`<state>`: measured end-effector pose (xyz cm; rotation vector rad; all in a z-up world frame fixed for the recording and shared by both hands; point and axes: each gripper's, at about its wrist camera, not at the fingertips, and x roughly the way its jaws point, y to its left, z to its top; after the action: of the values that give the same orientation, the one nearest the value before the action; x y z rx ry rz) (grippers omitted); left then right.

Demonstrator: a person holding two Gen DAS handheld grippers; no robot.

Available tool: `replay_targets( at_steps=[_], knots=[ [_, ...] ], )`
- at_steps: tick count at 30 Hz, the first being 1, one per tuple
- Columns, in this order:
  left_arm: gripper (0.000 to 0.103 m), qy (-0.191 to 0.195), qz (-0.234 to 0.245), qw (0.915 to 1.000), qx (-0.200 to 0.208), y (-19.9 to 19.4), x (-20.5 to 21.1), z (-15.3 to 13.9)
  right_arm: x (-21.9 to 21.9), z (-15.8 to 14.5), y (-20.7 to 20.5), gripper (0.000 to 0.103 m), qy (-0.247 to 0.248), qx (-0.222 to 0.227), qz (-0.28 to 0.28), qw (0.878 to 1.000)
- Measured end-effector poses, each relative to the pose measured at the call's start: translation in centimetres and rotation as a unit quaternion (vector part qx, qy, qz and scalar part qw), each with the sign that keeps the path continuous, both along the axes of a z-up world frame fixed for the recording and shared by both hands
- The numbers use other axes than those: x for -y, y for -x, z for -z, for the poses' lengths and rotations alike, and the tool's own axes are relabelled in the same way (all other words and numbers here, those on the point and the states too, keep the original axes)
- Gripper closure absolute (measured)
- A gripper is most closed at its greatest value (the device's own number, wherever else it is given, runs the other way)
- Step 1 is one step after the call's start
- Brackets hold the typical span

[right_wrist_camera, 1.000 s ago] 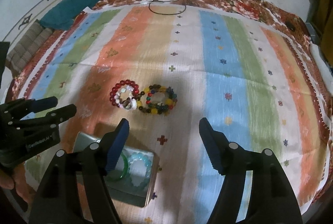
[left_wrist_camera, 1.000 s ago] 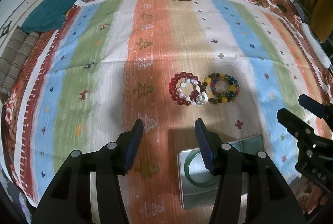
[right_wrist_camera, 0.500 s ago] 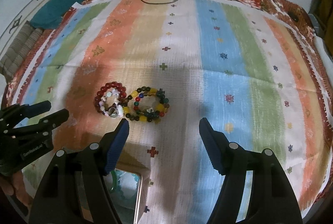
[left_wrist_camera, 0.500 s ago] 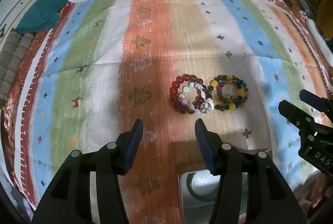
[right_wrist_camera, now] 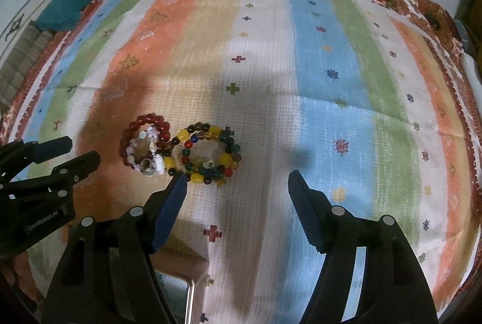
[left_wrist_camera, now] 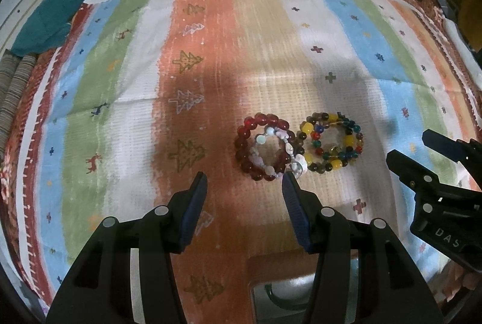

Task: Organize jewelry
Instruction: 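Withdraw both tools from the tin toward the remaining bracelets, then grasp the clear crystal bracelet with the left tool while the right tool grasps the multicolour bead bracelet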

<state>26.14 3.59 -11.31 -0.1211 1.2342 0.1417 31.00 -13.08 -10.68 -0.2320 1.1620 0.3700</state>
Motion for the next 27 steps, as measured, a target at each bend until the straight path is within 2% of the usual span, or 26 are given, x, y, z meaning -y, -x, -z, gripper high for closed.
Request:
replay_targets(
  at_steps=[6,12,20,27],
  knots=[
    [0.051,0.003,-0.014,0.9998,-0.014,-1.2,-1.1,1.7,-0.1,1.0,-0.9,0.033,0.006,-0.008,0.003,1.000],
    [0.051,0.020,-0.011,0.9994,-0.025,-2.3,-1.1,3.0,-0.3,1.8,-1.8,0.033,0.008,-0.014,0.004,1.000],
    [0.051,0.021,-0.003,0.9991,-0.037,-3.4,-0.5,4.2,-0.9,3.8,-3.1,0.033,0.019,-0.033,0.002,0.999],
    [0.062,0.024,0.001,0.9986,-0.046,-4.3,-0.3,5.1,-0.8,4.7,-4.0,0.036,0.018,-0.035,0.011,0.999]
  ],
)
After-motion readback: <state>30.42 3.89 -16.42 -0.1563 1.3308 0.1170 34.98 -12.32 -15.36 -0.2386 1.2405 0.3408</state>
